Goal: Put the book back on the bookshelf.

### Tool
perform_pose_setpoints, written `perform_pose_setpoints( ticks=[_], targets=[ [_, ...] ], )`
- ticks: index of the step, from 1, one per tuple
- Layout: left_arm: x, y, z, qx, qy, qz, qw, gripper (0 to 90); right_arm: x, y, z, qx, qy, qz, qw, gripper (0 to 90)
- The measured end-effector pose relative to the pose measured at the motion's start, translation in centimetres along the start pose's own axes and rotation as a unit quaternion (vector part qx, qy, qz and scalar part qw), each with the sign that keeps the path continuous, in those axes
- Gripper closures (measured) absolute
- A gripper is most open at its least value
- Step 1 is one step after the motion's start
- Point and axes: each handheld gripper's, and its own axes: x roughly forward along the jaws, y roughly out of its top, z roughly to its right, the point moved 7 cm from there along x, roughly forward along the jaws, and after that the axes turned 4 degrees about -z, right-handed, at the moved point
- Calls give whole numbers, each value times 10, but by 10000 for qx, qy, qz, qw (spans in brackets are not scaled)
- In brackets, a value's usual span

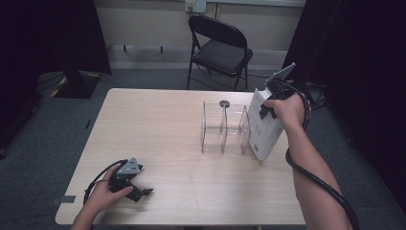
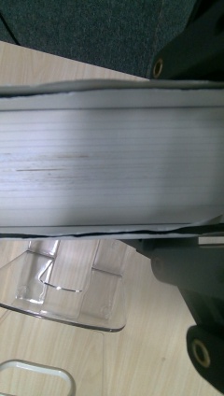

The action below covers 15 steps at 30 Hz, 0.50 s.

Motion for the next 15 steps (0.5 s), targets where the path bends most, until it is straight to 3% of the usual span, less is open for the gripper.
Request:
perform_pose_setpoints(
  ticks=[15],
  targets=[
    [0, 0, 0, 14, -3, -7, 10000, 0, 7, 6, -1, 140, -47, 24, 9999, 521]
  ],
)
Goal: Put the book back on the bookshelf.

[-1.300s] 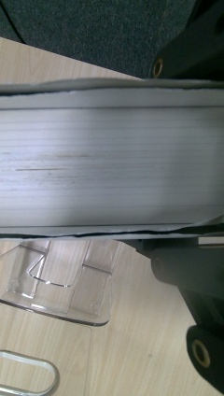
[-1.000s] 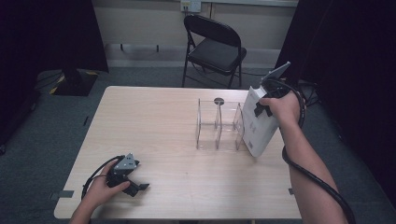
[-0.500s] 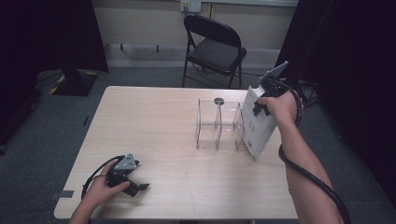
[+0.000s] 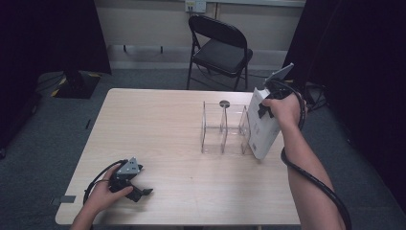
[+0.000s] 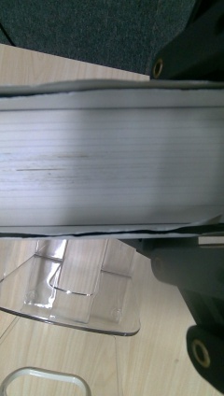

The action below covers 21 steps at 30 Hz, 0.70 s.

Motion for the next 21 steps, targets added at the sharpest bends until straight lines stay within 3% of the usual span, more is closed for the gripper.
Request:
perform_pose_setpoints(
  ticks=[7, 21],
  targets=[
    [0, 0, 0, 5, -2, 0, 10000, 0, 3, 3, 2, 136, 12, 33, 9999, 521],
    [0, 0, 0, 23, -13, -5, 10000, 0, 11, 6, 2, 179, 21, 9, 9998, 521]
  ],
)
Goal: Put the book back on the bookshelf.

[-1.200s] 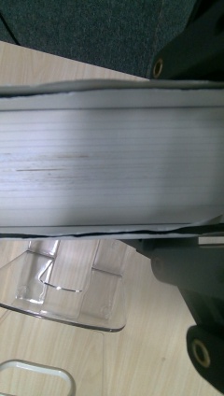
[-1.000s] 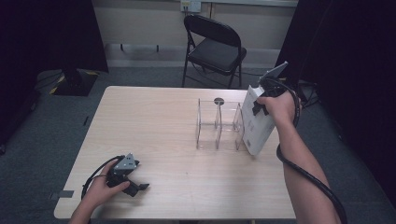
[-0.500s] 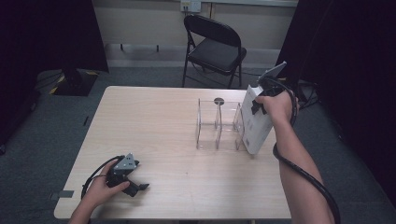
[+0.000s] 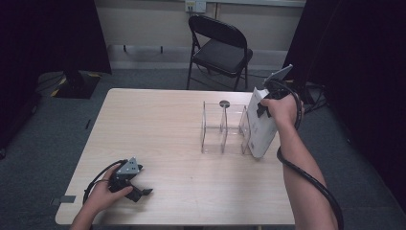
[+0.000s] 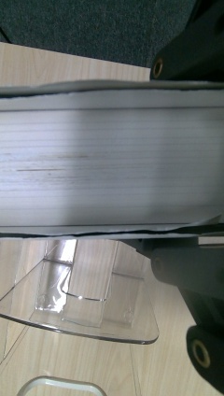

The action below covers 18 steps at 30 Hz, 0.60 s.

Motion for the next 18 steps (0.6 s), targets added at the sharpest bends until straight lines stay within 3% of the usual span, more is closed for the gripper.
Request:
perform_pose_setpoints(
  ticks=[18],
  targets=[
    [0, 0, 0, 4, -17, 13, 10000, 0, 4, 3, 0, 64, -7, 48, 10000, 520]
  ],
)
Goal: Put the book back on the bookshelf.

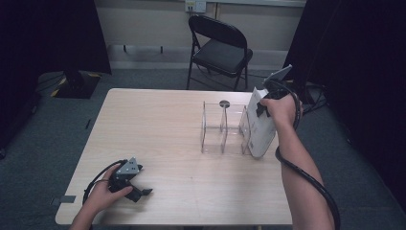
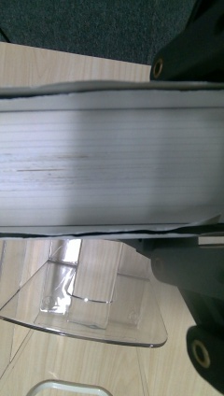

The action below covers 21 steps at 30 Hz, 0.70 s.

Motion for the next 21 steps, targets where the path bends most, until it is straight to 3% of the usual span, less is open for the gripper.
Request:
perform_pose_setpoints(
  ticks=[21],
  targets=[
    [0, -1, 0, 5, 2, 5, 10000, 0, 4, 2, -2, 56, -55, 49, 10000, 519]
  ],
)
